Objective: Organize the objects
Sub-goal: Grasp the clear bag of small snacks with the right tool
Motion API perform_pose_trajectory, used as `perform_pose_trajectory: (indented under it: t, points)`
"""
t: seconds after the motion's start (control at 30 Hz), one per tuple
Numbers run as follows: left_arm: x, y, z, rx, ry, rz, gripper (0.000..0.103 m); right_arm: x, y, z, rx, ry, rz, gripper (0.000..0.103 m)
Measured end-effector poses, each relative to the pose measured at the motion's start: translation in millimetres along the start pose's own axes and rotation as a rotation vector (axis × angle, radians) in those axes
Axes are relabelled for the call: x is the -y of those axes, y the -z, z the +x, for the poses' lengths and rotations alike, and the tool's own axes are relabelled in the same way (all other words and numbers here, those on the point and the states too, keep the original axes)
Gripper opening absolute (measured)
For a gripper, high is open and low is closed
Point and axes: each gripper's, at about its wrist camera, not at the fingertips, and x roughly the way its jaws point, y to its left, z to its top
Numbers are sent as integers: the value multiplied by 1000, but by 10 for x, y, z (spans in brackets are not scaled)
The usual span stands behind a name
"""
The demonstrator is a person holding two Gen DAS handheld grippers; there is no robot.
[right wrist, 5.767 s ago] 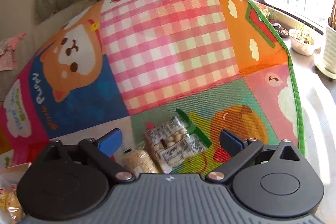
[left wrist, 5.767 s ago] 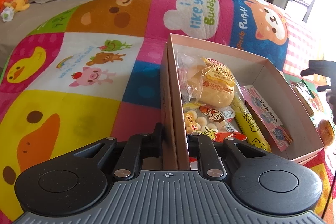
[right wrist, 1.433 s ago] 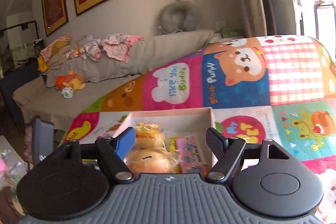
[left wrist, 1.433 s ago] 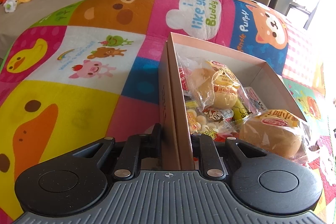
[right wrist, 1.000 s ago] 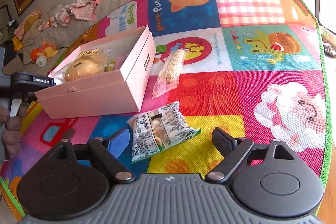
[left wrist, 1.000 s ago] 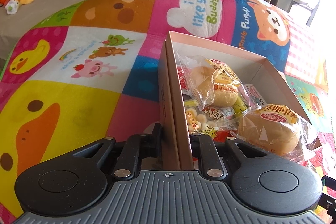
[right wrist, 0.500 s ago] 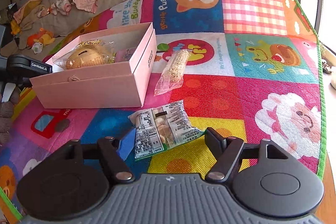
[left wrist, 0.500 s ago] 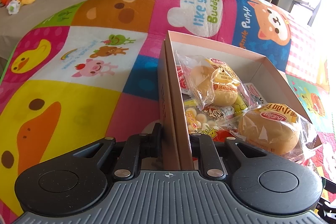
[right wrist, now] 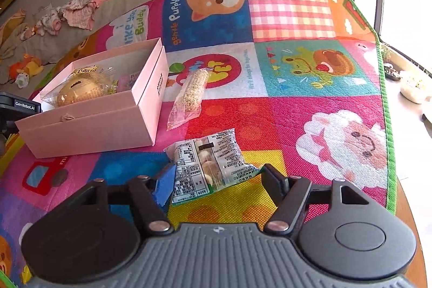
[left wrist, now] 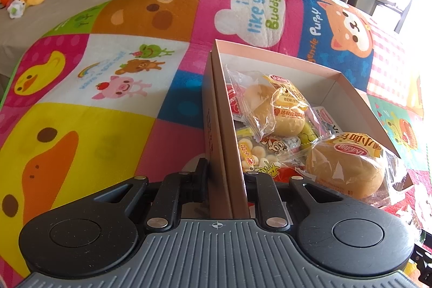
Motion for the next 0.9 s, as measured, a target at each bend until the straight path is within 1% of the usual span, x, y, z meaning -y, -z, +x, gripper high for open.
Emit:
perform_pose_trajectory:
  t: [0.17, 0.37, 0.47, 0.57, 0.7, 0.77, 0.9]
  points:
    - [-2, -1, -2, 1, 1, 0, 19, -30, 42, -164, -9, 2, -69, 69]
    - [-3, 1, 2, 0, 0, 0, 19, -28, -23, -436, -29, -76, -128, 69]
    - [3, -1, -3, 0, 0, 7, 19, -45, -142, -567, -12, -100, -154, 69]
    - [11, -8, -6, 0, 1, 16, 19, -98, -354, -662, 22, -137, -166, 69]
    - [14, -23, 0, -3, 3, 28, 19, -247, -739, -655, 65, -207, -170, 69]
    - [8, -27, 9, -4, 5, 30, 19, -372, -975, -608, 109, -225, -174, 69]
    - [-6, -38, 25, -6, 11, 26, 19, -728, -1493, -417, 244, -241, -176, 69]
